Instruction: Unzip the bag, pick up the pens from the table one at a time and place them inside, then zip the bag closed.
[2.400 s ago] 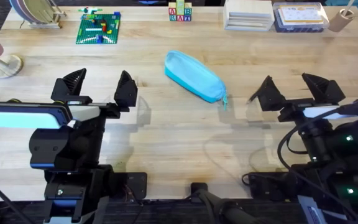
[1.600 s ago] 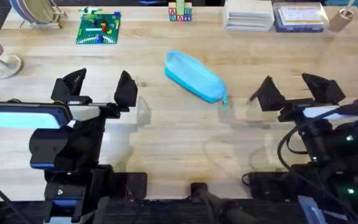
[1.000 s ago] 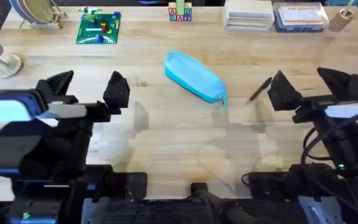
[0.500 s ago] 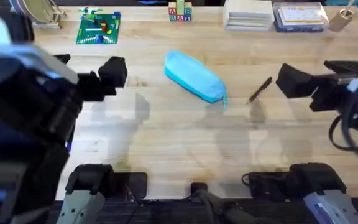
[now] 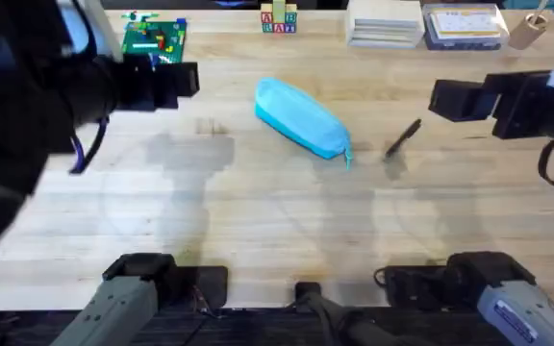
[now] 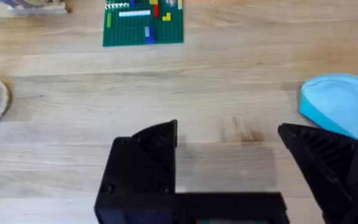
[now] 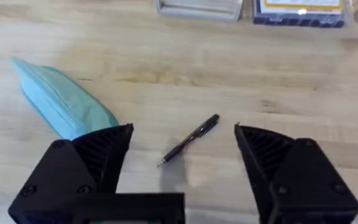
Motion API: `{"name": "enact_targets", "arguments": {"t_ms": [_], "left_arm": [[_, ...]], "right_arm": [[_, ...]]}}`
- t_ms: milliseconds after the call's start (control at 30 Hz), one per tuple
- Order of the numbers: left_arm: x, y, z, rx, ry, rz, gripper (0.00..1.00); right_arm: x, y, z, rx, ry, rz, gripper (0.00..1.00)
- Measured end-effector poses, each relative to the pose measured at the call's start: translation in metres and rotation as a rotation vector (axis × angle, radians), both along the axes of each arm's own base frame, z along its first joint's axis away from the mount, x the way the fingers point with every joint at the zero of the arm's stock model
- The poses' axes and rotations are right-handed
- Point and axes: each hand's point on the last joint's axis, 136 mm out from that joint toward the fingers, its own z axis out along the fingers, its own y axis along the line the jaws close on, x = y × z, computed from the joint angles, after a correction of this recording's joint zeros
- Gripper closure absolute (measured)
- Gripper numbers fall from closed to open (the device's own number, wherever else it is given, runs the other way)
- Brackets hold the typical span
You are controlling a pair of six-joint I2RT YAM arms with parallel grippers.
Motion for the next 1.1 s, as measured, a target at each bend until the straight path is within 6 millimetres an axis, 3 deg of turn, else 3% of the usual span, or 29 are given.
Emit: {"name": "enact_targets", "arguments": {"t_ms": [300, 567, 1100], "left_arm": [[0.025, -0.002, 0.004, -0.010, 0.063, -0.011, 0.007], [0.026, -0.003, 0.004, -0.011, 0.065, -0.013, 0.007], [0.028, -0.004, 0.006, -0.014, 0.057, -0.021, 0.008]], "right_arm": [[-0.004, 0.012, -0.008, 0.047, 0.171, 0.051, 0.004], [-0.003, 0.014, -0.027, 0.058, 0.273, 0.058, 0.004], [-0.002, 0.014, -0.027, 0.058, 0.276, 0.058, 0.004]]}}
